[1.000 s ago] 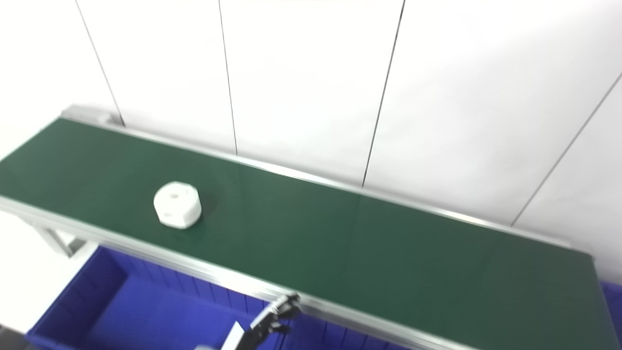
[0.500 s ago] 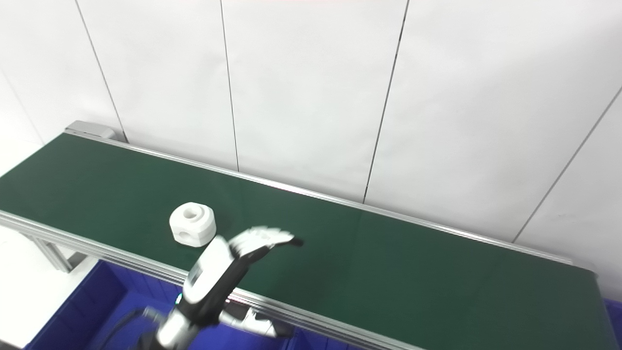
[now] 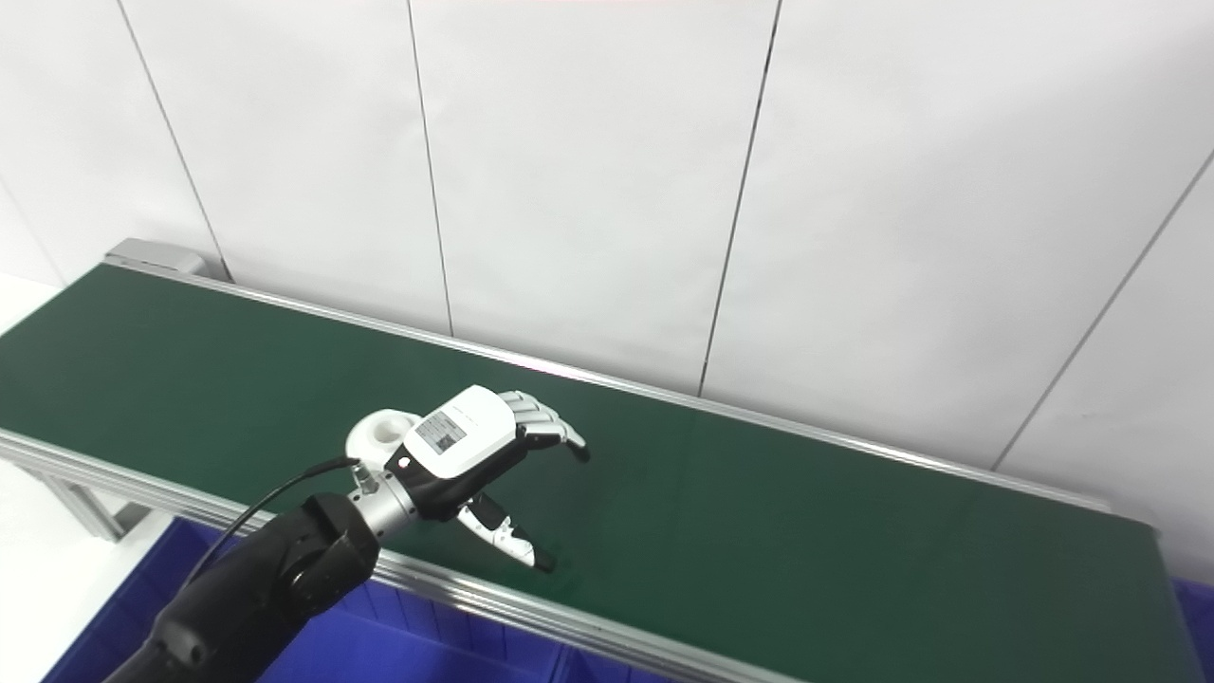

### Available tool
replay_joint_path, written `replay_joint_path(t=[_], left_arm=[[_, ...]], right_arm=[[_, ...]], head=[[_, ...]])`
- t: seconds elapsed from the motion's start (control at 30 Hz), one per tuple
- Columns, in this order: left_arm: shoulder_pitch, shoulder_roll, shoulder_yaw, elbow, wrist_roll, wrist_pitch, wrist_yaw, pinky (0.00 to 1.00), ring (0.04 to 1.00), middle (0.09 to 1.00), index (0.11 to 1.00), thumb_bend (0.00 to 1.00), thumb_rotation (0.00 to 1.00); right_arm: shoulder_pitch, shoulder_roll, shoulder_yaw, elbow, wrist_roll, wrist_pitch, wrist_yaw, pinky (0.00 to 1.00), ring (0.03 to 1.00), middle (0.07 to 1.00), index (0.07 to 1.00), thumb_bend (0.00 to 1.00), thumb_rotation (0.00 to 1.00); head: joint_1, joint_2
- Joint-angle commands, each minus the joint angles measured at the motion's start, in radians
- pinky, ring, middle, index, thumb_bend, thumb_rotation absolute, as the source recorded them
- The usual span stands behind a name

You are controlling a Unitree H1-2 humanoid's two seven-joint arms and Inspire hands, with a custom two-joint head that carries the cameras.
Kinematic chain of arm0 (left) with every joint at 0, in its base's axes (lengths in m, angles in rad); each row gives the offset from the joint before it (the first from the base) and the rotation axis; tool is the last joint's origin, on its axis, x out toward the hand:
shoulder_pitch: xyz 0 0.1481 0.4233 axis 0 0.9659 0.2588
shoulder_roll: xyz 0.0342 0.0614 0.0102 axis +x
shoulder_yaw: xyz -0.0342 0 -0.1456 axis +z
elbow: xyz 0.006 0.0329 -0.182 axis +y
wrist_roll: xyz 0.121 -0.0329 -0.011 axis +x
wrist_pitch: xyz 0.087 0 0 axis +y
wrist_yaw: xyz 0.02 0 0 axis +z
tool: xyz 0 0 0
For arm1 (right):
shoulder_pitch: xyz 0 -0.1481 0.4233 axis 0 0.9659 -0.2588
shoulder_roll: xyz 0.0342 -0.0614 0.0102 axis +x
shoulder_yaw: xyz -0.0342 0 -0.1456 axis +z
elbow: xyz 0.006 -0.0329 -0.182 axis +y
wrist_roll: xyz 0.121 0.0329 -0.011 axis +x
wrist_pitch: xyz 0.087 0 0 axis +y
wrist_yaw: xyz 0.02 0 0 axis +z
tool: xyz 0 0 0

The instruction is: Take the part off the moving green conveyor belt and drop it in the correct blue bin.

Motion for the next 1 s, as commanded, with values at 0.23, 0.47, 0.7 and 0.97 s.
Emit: replay_joint_path(t=[0.23, 0.47, 0.7, 0.97], left_arm=[[-0.120, 0.075, -0.061, 0.177, 0.013, -0.023, 0.077, 0.82, 0.789, 0.766, 0.714, 0.90, 0.58], [-0.117, 0.112, -0.092, 0.215, 0.039, 0.009, 0.117, 0.80, 0.776, 0.763, 0.714, 0.89, 0.55], [-0.115, 0.135, -0.100, 0.218, 0.050, 0.073, 0.083, 0.84, 0.802, 0.782, 0.735, 0.84, 0.53], [-0.135, 0.152, -0.165, 0.291, 0.150, 0.176, 0.141, 0.78, 0.810, 0.804, 0.768, 0.84, 0.26]], right_arm=[[0.007, 0.009, 0.003, -0.050, 0.020, -0.048, 0.003, 1.00, 0.973, 1.000, 1.000, 0.70, 1.00], [0.014, 0.008, 0.004, -0.068, 0.015, -0.038, 0.001, 1.00, 0.967, 1.000, 1.000, 0.71, 1.00], [0.017, 0.001, 0.003, -0.069, 0.030, -0.036, 0.011, 1.00, 0.973, 1.000, 1.000, 0.73, 1.00], [0.022, -0.011, 0.005, -0.074, 0.020, -0.038, 0.012, 1.00, 0.975, 1.000, 1.000, 0.72, 1.00]], head=[[-0.005, 0.010], [-0.003, 0.013], [-0.001, 0.018], [-0.004, 0.025]])
